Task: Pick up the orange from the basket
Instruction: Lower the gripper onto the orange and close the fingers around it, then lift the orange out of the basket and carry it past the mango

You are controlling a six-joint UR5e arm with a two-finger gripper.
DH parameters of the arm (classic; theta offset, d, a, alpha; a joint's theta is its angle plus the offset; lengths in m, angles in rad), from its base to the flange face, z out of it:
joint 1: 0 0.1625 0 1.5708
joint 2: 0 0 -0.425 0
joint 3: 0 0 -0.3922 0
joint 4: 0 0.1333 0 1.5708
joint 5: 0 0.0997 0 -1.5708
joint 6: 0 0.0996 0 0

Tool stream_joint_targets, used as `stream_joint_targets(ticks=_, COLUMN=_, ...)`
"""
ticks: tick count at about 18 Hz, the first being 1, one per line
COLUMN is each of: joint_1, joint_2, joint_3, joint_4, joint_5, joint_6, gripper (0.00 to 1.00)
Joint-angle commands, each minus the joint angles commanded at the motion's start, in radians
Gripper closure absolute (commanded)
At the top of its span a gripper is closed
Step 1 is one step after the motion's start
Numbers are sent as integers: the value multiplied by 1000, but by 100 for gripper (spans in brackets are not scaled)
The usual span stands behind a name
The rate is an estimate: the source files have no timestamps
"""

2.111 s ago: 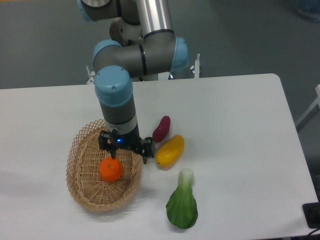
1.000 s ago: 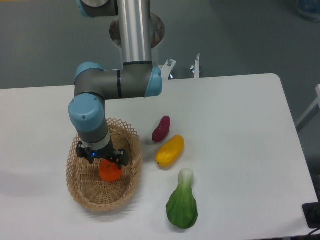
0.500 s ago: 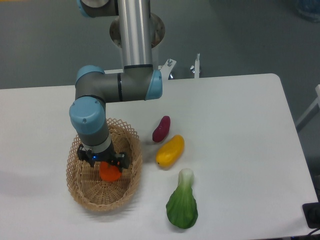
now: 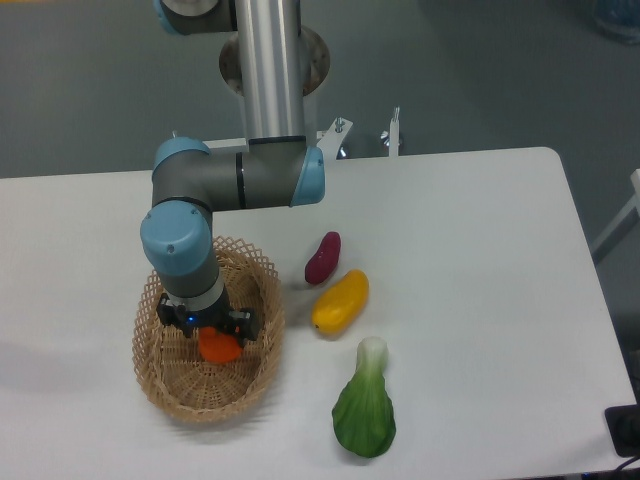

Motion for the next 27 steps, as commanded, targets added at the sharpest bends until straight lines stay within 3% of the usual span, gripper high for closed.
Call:
stream_joint_targets(ticks=5, joint_1=3, joint_2=11, joint_3=11, joint_4=-2, joint_5=0, joint_6=6, gripper=32)
stream_joint_targets(ticks=11, joint_1=35, joint_2=63, joint_3=41, joint_4=-3, joint_5=25, joint_6=12, gripper=34)
stream_joint_targets(ticks=16, joint_1=103, joint_2=113, joint_3=75, joint_4=-15, joint_5=25, joint_6=18, gripper=36)
stream_joint_targets(ticks=27, joint_1=273, joint_2=158, joint_3=61, joint_4=-21, joint_5=23, joint_6=216, gripper=37)
